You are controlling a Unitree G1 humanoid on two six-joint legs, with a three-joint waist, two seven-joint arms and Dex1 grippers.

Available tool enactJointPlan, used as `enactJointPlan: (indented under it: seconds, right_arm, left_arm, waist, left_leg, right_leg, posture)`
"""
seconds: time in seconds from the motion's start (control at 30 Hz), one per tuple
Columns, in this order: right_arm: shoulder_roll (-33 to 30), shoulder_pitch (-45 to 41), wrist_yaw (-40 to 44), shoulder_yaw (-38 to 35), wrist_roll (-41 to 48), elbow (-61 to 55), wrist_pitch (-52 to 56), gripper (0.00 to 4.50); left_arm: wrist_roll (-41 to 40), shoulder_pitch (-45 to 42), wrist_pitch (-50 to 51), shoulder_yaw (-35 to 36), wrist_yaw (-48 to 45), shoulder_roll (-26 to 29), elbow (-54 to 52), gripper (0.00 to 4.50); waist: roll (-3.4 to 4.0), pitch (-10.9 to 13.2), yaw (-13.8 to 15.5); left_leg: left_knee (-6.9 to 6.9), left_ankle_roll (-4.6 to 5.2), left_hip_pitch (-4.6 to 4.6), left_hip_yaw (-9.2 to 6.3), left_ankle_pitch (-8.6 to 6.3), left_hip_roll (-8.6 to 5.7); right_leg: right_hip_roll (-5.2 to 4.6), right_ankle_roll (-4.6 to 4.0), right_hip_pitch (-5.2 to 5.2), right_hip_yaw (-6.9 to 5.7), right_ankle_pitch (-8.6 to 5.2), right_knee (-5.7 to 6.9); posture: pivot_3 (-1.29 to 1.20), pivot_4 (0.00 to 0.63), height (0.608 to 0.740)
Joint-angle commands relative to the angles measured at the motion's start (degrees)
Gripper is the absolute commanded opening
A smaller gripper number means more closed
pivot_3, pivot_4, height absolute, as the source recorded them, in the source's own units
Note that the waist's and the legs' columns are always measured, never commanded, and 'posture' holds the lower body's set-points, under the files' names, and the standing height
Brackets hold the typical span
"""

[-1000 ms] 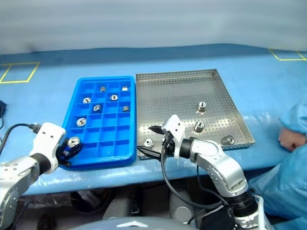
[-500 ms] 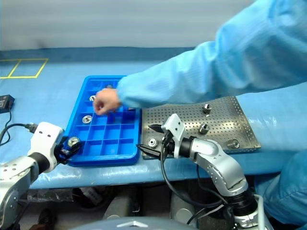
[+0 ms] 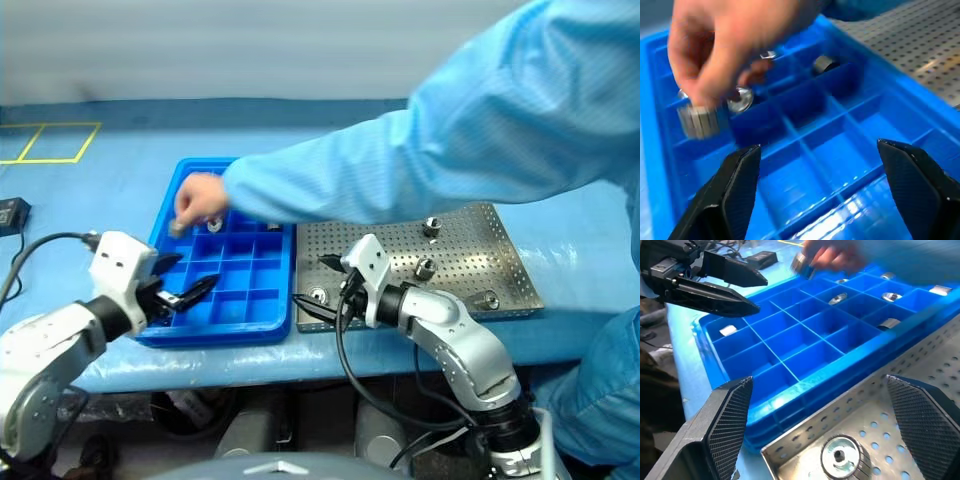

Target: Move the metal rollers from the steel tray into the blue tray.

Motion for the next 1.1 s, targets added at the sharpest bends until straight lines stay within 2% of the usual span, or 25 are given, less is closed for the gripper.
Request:
enactJointPlan:
  seconds: [0.03, 0.1, 0.2, 0.3, 0.37, 0.47, 0.63, 0.83, 1.1]
  right_arm:
    - [-1.19, 1.28, -1.85, -2.41, -0.46, -4.15, 0.26, 4.50]
    - [-2.26, 2.14, -3.46, -3.22, -1.17, -5.36, 1.38, 4.50]
    - [-5.34, 4.03, -6.03, -4.21, -3.70, -8.01, 3.64, 4.50]
    - [-7.44, 4.74, -6.84, -3.80, -5.64, -9.47, 4.06, 4.50]
    - [-8.15, 5.48, -7.46, -4.06, -6.48, -10.23, 4.07, 4.50]
    - [-8.10, 6.50, -8.57, -4.45, -7.38, -11.04, 4.08, 4.50]
    - [-6.85, 8.83, -10.35, -4.74, -8.04, -12.79, 3.61, 4.50]
    - [-4.92, 10.02, -11.64, -3.87, -9.26, -13.39, 2.78, 4.50]
    - [-3.57, 10.52, -11.54, -3.25, -10.10, -12.52, 1.63, 4.50]
  left_arm:
    - [-0.66, -2.28, -3.39, -3.49, -1.04, 0.00, 2.13, 4.01]
    - [-0.83, -4.63, -4.48, -6.12, -1.23, -0.73, 4.15, 4.01]
    - [0.11, -12.09, -7.25, -15.74, -3.29, -3.36, 10.52, 4.01]
    - [1.03, -17.88, -8.26, -22.31, -4.86, -4.98, 15.19, 4.01]
    - [3.54, -22.24, -9.32, -28.34, -6.84, -4.05, 18.51, 4.01]
    - [6.65, -26.65, -10.73, -33.40, -9.16, -2.16, 23.32, 4.01]
    - [10.64, -31.21, -12.86, -37.80, -12.26, 0.78, 28.55, 4.01]
    - [11.64, -31.53, -12.80, -39.30, -17.42, 5.02, 27.89, 4.01]
    - [12.94, -29.26, -12.58, -39.34, -22.90, 13.77, 23.54, 4.01]
  waist:
    - [-0.02, -0.01, -0.33]
    - [-0.02, -0.01, -0.71]
    - [0.01, -0.03, -0.52]
    - [-0.09, -0.08, -1.66]
    - [-0.10, -0.08, -2.69]
    - [-0.09, -0.08, -4.50]
    - [-0.08, -0.08, -8.85]
    - [-0.08, -0.08, -13.72]
    - [-0.08, -0.08, -17.59]
  left_leg:
    - [0.00, 0.00, -0.02, 0.02, 0.00, 0.00]
    - [0.01, 0.01, -0.03, 0.06, 0.00, 0.00]
    - [0.08, 0.03, -0.02, 0.02, 0.01, -0.01]
    - [0.25, 0.10, -0.07, 0.11, -0.02, 0.00]
    - [0.30, 0.14, -0.10, 0.10, -0.03, -0.01]
    - [0.32, 0.16, -0.09, 0.10, -0.04, -0.01]
    - [0.21, 0.43, -0.10, 0.06, 0.09, 0.01]
    - [0.12, 0.44, -0.10, 0.05, 0.09, -0.02]
    - [0.00, 0.44, -0.01, 0.03, 0.10, 0.00]
  right_leg:
    - [0.00, 0.00, 0.00, 0.01, 0.00, 0.01]
    - [0.00, 0.00, 0.02, 0.04, 0.00, 0.00]
    - [0.01, 0.01, 0.04, 0.00, 0.00, 0.02]
    - [0.02, 0.03, 0.23, 0.03, 0.00, 0.01]
    - [0.02, 0.05, 0.34, 0.04, 0.01, 0.03]
    - [0.04, 0.05, 0.37, 0.04, 0.01, 0.03]
    - [0.05, 0.06, 0.30, 0.08, 0.00, 0.03]
    - [0.02, 0.11, 0.29, 0.13, -0.01, 0.02]
    - [0.05, 0.12, 0.28, 0.18, -0.01, 0.04]
  posture:
    - [-0.27, 0.150, 0.740]
    - [-0.28, 0.150, 0.740]
    - [-0.30, 0.150, 0.740]
    - [-0.35, 0.150, 0.740]
    - [-0.37, 0.150, 0.740]
    - [-0.41, 0.150, 0.740]
    - [-0.45, 0.150, 0.740]
    - [-0.47, 0.150, 0.740]
    - [-0.46, 0.150, 0.740]
